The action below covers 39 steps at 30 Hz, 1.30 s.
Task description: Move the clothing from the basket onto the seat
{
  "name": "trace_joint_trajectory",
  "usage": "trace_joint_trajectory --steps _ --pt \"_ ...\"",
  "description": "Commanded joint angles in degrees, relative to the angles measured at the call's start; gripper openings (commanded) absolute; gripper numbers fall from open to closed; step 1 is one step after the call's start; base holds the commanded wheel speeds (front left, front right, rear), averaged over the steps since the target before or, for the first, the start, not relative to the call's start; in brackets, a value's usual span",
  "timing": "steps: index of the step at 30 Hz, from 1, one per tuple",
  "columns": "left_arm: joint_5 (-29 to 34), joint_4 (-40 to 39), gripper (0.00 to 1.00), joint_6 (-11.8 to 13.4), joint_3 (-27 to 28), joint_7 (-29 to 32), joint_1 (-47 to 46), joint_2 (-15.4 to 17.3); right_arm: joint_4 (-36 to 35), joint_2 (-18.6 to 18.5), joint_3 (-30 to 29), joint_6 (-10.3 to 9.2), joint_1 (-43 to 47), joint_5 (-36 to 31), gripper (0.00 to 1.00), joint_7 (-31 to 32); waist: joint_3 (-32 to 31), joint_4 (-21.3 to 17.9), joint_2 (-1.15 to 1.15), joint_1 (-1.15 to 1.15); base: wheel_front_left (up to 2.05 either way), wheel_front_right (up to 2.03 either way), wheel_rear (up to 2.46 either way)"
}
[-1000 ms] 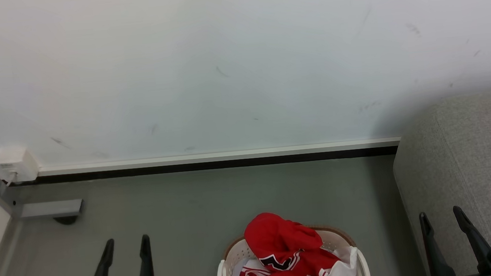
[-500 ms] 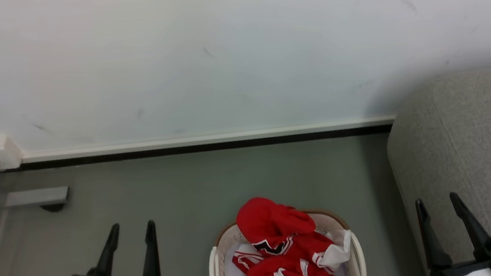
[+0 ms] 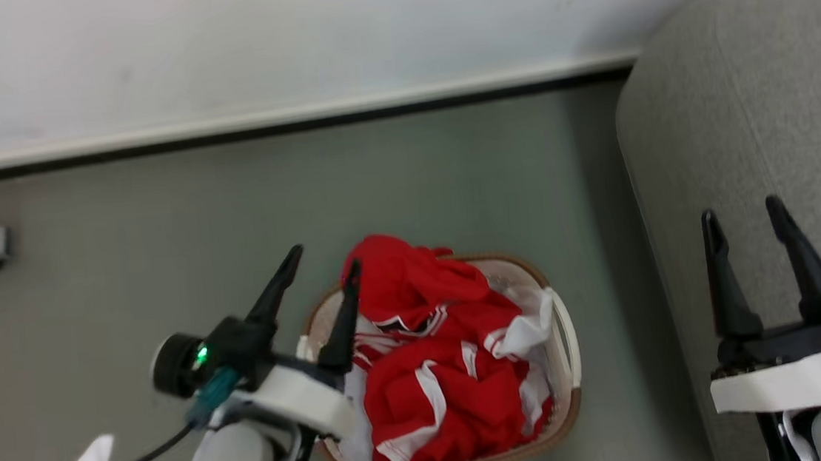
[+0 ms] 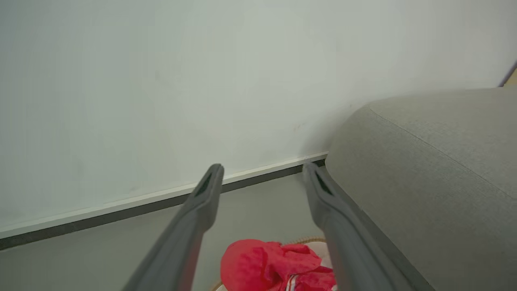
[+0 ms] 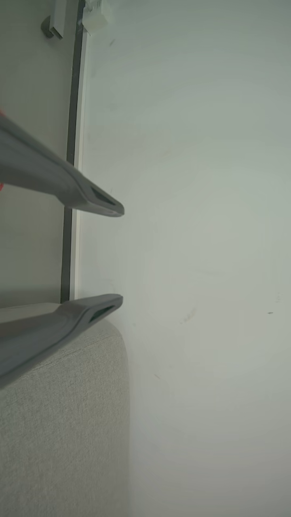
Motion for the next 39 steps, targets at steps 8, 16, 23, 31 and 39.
trace_joint_trajectory --steps 8,16,23,31,39 --pt "-0.6 12.9 1.0 -0.2 -10.3 0.0 -11.7 1.7 -3.7 -0.2 -0.3 -0.12 -5.5 -0.2 1.0 0.0 14.0 -4.5 0.0 -0.01 0.0 0.0 0.0" --pt "-1.9 27.5 1.0 -0.2 -16.8 1.6 -19.9 1.4 -7.0 -0.2 -0.9 -0.12 -7.8 -0.9 1.0 0.0 20.5 -4.7 0.0 -0.01 0.0 0.0 0.0" --pt "-2.5 36.8 1.0 -0.2 -19.6 3.4 -25.8 0.7 -9.1 -0.2 -1.1 -0.12 -8.8 -1.5 1.0 0.0 25.4 -4.1 0.0 -0.01 0.0 0.0 0.0" --pt "-3.9 42.7 1.0 -0.2 -22.0 4.3 -29.8 0.0 -10.2 -0.2 -0.6 -0.12 -9.6 -0.9 1.0 0.0 28.1 -4.5 0.0 -0.01 0.0 0.0 0.0" --pt "-3.2 47.3 1.0 0.9 -22.8 3.3 -33.6 1.4 -10.7 -0.2 -0.7 -0.12 -9.6 -0.2 1.0 0.0 30.3 -5.7 0.0 -0.01 0.0 0.0 0.0"
